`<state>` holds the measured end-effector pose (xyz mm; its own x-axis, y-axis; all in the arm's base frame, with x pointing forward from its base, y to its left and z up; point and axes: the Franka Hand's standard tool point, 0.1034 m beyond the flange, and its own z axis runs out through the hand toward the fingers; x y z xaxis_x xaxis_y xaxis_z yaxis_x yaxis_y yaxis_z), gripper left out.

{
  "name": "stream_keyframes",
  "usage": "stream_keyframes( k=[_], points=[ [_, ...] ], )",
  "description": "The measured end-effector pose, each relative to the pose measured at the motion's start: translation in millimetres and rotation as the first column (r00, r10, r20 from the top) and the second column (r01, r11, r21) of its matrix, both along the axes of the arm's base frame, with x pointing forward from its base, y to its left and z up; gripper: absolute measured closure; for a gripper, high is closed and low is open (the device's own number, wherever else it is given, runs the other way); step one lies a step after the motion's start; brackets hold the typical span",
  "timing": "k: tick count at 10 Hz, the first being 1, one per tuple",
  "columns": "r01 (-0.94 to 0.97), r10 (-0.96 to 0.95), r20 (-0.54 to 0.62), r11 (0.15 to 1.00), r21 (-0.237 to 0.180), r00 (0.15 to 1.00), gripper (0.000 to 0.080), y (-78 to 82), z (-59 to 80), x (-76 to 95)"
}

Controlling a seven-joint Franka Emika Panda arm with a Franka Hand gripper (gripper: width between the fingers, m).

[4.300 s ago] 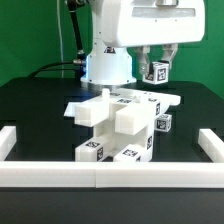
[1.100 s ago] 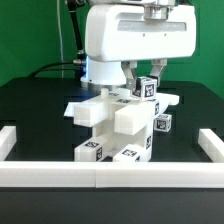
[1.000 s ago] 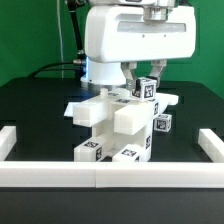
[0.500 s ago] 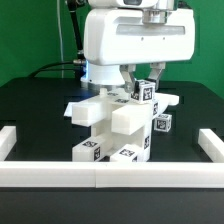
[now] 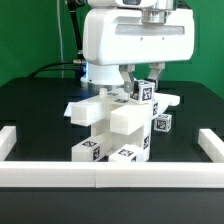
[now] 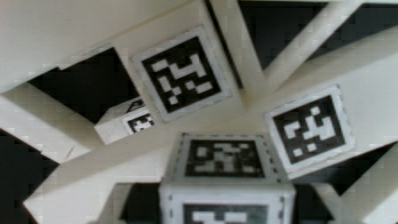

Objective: Assemble chair

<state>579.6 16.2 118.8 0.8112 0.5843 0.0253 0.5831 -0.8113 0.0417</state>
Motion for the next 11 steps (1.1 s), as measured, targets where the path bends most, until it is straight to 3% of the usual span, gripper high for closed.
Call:
stream_keyframes(
  k=[7,11],
  points=[
    [0.041,-0.041,0.001,0.999,0.003,0.999,0.0512,0.1,0.0,0.0],
    [0.34,-0.34,0.003,0.94,0.017,0.94,0.0512,0.3,-0.2,-0.1]
  ],
)
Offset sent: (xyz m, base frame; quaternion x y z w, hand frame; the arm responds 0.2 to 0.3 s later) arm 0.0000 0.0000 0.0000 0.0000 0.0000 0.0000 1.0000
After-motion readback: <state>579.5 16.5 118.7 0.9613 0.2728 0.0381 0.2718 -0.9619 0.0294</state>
